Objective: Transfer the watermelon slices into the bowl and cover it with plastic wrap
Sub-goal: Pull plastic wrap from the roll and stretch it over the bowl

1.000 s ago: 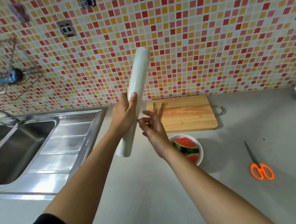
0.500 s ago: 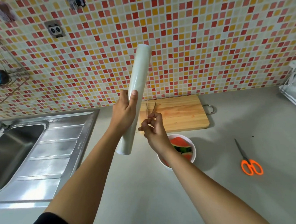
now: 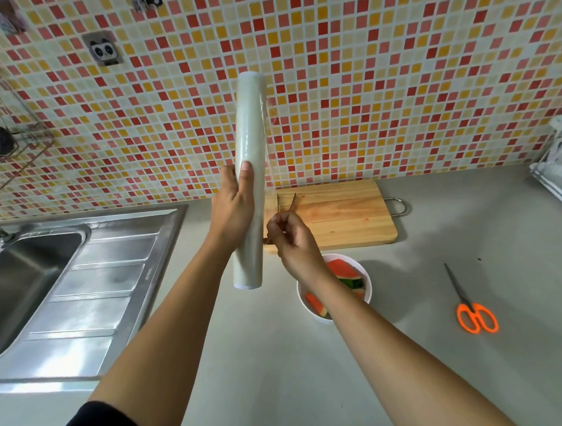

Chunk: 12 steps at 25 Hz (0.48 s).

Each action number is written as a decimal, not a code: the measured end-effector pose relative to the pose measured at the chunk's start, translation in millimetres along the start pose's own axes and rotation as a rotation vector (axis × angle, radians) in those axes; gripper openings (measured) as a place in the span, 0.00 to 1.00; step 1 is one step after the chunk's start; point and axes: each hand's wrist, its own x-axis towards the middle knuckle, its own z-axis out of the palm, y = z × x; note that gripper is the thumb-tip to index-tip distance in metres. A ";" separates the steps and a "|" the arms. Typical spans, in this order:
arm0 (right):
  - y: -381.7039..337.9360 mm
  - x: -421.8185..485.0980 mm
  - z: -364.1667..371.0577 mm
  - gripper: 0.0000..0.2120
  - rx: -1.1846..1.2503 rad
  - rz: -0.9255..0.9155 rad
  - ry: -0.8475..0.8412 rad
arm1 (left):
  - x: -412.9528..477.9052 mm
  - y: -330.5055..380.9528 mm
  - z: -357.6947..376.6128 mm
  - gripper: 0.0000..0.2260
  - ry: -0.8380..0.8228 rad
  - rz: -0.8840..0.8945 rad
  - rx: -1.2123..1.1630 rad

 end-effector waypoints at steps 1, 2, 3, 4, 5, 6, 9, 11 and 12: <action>0.0 0.2 -0.5 0.07 -0.007 -0.008 -0.002 | -0.4 -0.7 1.1 0.14 0.002 -0.006 -0.001; 0.4 0.2 -0.7 0.07 -0.017 -0.016 -0.007 | -0.8 -1.1 2.1 0.15 0.007 -0.011 0.005; 1.7 0.0 -0.7 0.07 -0.027 -0.021 -0.016 | -1.3 -1.4 3.4 0.16 0.014 -0.015 0.011; 2.6 -0.5 -0.9 0.07 -0.037 -0.013 -0.028 | -1.3 -1.3 4.5 0.16 0.018 -0.019 0.013; 2.9 -1.2 -1.1 0.07 -0.043 0.005 -0.037 | -1.1 -1.0 5.6 0.17 0.017 -0.022 0.005; 2.8 -1.7 -1.9 0.07 -0.041 0.022 -0.044 | -0.6 -0.4 6.4 0.17 0.013 -0.025 -0.010; 4.2 -1.1 -4.8 0.12 -0.081 0.020 -0.035 | 2.5 0.2 6.6 0.18 0.003 -0.030 -0.064; 4.1 -1.8 -4.9 0.14 -0.114 0.005 0.005 | 3.7 0.4 7.2 0.19 -0.005 -0.033 -0.083; 4.1 -2.3 -4.6 0.14 -0.120 -0.003 0.033 | 3.9 0.5 8.3 0.19 -0.006 -0.032 -0.080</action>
